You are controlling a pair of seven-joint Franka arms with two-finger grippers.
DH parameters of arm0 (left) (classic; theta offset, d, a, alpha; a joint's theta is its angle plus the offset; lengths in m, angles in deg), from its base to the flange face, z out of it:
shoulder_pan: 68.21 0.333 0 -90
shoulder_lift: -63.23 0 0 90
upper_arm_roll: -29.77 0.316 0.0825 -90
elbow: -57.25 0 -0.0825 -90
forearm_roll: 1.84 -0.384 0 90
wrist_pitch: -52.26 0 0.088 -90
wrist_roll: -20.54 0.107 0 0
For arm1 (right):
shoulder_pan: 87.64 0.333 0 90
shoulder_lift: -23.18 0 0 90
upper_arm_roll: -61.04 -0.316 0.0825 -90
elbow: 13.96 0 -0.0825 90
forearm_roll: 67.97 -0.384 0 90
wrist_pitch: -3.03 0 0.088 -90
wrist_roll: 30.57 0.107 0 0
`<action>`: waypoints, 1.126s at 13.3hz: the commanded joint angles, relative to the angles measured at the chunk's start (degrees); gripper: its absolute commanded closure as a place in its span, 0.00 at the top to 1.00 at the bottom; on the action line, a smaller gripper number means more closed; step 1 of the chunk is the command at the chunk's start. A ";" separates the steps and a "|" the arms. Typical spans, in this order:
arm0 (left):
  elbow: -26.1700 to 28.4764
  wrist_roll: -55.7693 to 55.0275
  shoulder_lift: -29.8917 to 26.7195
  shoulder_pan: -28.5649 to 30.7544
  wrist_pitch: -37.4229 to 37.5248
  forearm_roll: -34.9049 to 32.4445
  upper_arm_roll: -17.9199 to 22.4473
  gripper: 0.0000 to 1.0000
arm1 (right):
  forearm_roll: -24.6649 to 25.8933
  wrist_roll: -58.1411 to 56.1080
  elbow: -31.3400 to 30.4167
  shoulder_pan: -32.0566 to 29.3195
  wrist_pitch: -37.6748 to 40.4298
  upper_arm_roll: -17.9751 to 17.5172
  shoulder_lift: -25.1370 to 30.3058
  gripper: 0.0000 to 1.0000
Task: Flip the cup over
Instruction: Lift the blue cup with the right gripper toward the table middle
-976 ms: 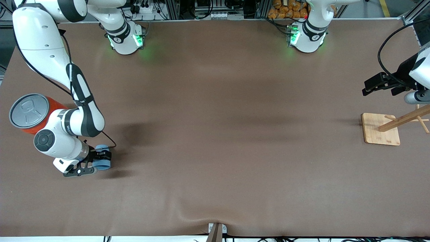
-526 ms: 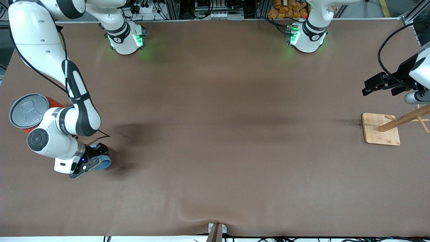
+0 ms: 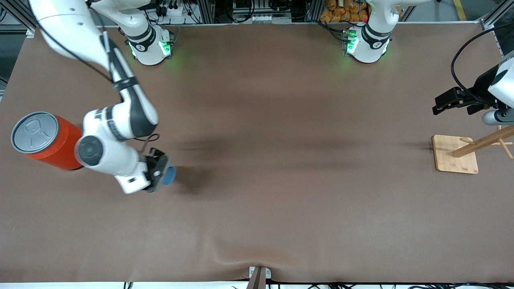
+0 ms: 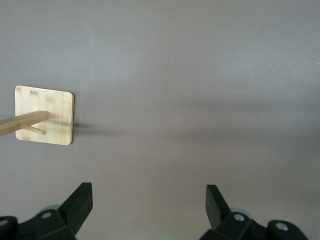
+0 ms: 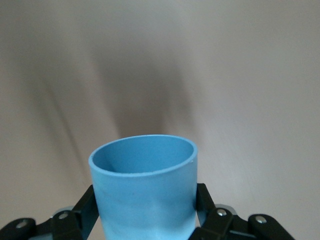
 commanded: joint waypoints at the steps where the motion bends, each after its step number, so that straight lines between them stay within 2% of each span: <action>1: -0.92 0.38 0.17 0.11 0.84 0.01 0.15 1.00 | -0.46 -4.58 -0.81 7.24 -5.27 -0.63 0.26 0.39; 3: -0.92 0.38 0.17 -0.07 0.84 0.01 0.15 1.00 | -0.37 -3.54 -0.55 14.71 -9.94 -0.63 -1.31 0.39; 5: -1.19 0.12 0.17 -0.07 0.84 0.10 0.15 1.00 | -0.29 -2.39 1.11 19.39 -12.07 -0.63 -5.17 0.39; 7: -1.10 0.21 0.34 -0.16 0.75 0.10 0.15 1.00 | -0.02 -1.33 1.91 21.85 -12.94 -0.54 -7.82 0.39; 12: -1.01 0.38 0.52 0.37 0.84 0.10 0.23 1.00 | 0.51 0.60 1.30 23.44 -16.29 -0.37 -9.58 0.41; 13: -1.01 0.38 0.52 0.46 0.84 0.10 0.23 1.00 | 0.59 0.52 1.21 23.36 -16.81 -0.28 -9.85 0.51; 14: -0.92 0.38 0.61 0.46 0.84 0.10 0.23 1.00 | 0.51 0.43 0.95 23.18 -17.34 -0.28 -9.85 0.72; 15: -0.84 0.38 0.61 0.46 0.84 0.10 0.23 1.00 | 0.51 0.34 0.08 22.83 -18.04 -0.28 -9.85 0.85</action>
